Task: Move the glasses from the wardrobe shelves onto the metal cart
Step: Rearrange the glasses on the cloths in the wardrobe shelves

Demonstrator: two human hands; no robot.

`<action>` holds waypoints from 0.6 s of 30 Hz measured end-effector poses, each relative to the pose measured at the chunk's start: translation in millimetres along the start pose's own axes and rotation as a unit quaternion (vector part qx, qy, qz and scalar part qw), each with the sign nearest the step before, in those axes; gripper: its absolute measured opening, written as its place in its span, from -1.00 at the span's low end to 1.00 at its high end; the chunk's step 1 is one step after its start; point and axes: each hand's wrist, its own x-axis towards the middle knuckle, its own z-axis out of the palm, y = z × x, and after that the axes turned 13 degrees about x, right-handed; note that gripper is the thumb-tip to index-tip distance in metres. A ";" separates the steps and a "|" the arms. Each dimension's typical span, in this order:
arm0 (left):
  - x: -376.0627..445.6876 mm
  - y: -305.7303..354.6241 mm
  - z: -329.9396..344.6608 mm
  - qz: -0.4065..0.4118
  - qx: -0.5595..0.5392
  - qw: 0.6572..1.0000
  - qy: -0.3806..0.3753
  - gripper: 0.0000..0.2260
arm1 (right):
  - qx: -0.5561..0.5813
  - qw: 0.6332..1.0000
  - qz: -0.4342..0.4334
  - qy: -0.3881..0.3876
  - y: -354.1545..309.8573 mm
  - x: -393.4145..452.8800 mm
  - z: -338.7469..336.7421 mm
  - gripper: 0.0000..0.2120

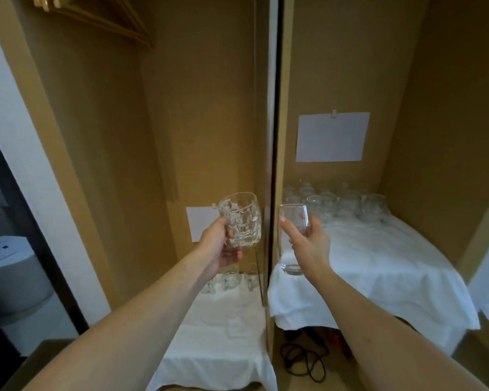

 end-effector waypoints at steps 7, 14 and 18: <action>-36.4 -7.7 74.8 -0.015 0.005 1.000 -0.002 -0.70 | -0.002 1.000 -0.002 0.000 -5.1 -0.3 -82.5 -0.62; -38.6 -13.0 128.9 -0.033 0.036 0.998 -0.028 -0.70 | 0.005 0.999 0.019 0.037 -2.3 4.3 -133.0 -0.46; -24.9 -12.4 154.8 -0.046 0.031 0.998 -0.043 -0.69 | 0.001 0.998 0.034 0.059 4.9 15.5 -154.1 -0.45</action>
